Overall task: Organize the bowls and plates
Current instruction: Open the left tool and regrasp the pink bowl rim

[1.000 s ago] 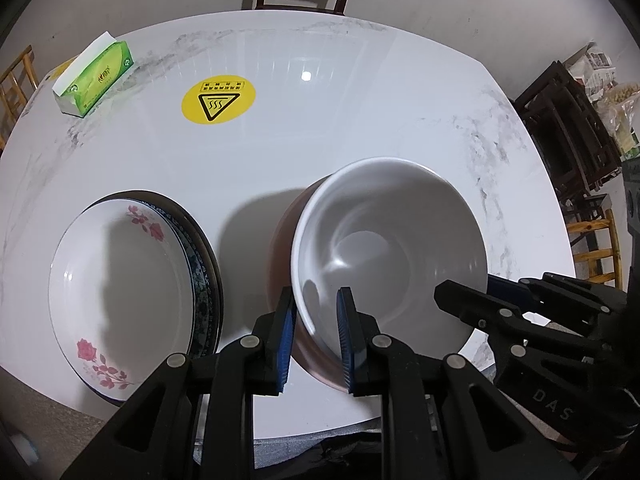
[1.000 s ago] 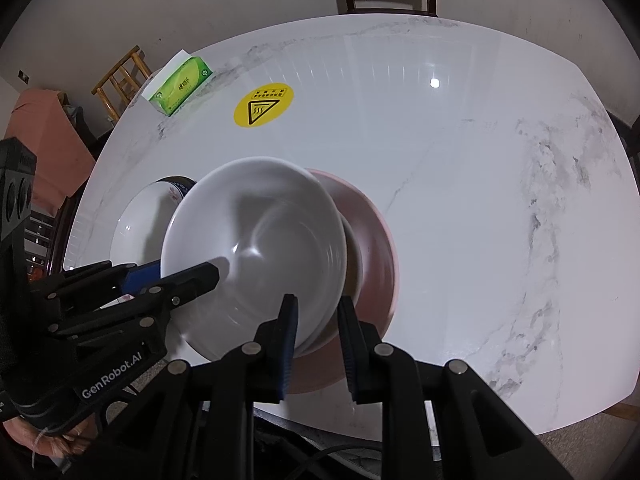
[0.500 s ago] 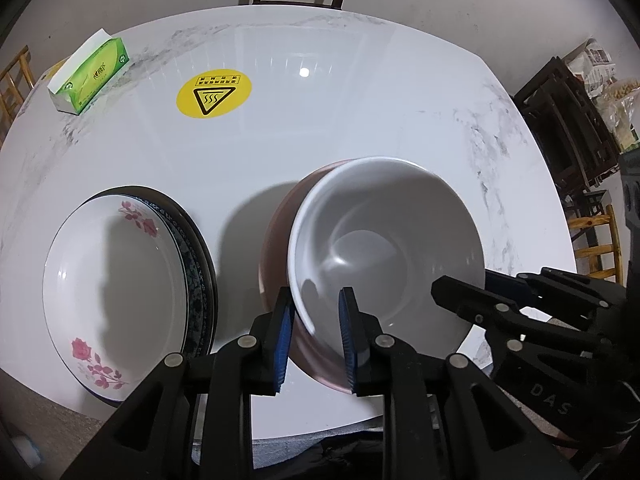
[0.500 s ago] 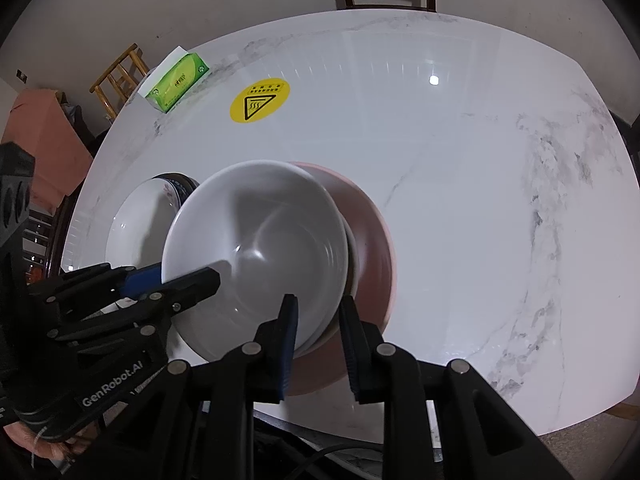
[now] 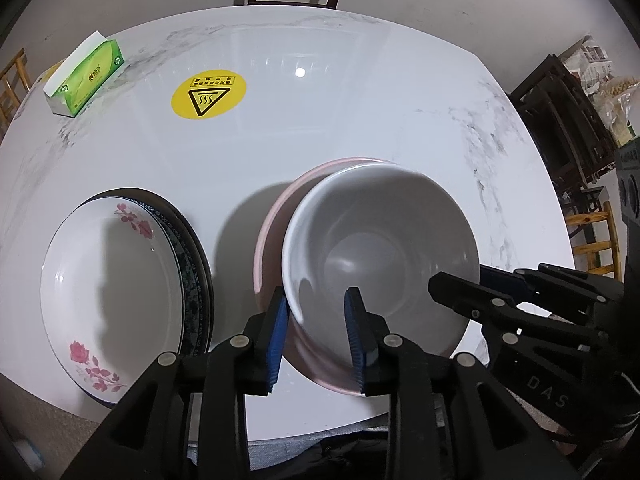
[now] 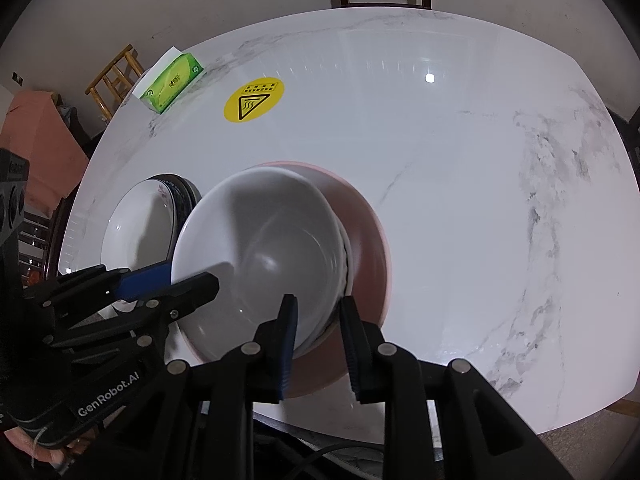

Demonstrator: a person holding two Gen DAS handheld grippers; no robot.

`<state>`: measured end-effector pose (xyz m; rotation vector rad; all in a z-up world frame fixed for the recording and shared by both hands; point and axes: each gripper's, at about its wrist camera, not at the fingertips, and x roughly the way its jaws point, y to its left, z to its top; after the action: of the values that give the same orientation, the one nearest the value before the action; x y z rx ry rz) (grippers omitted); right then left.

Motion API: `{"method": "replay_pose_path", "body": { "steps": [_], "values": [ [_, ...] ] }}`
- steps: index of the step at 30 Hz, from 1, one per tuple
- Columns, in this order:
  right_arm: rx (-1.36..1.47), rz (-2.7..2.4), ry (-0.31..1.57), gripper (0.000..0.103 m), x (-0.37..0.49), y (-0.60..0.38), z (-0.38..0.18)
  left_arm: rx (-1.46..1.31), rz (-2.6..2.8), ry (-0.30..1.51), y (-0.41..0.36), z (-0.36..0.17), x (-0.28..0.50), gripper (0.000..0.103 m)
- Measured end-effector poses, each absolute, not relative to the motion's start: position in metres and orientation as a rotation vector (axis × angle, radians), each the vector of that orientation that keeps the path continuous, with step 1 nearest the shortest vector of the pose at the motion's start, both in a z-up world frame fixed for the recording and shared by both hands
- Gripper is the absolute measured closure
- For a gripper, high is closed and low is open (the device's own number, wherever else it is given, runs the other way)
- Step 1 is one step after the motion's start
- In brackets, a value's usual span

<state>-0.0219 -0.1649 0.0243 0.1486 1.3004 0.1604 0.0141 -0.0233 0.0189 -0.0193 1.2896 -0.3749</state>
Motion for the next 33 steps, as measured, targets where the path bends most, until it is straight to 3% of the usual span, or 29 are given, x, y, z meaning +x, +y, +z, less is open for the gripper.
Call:
{"method": "replay_pose_path", "body": {
  "steps": [8,14,33],
  "values": [
    [0.148,0.159,1.302,0.076,-0.022,-0.166,0.024,-0.028,-0.38,1.286,-0.022,0.019,0.014,0.078],
    [0.133,0.167,1.301,0.072,-0.023,-0.163,0.025,-0.026,-0.395,1.28,-0.024,0.021,0.011,0.071],
    [0.125,0.179,1.279,0.072,-0.028,-0.164,0.038,-0.052,-0.458,1.201,-0.018,0.041,0.001,0.061]
  ]
}}
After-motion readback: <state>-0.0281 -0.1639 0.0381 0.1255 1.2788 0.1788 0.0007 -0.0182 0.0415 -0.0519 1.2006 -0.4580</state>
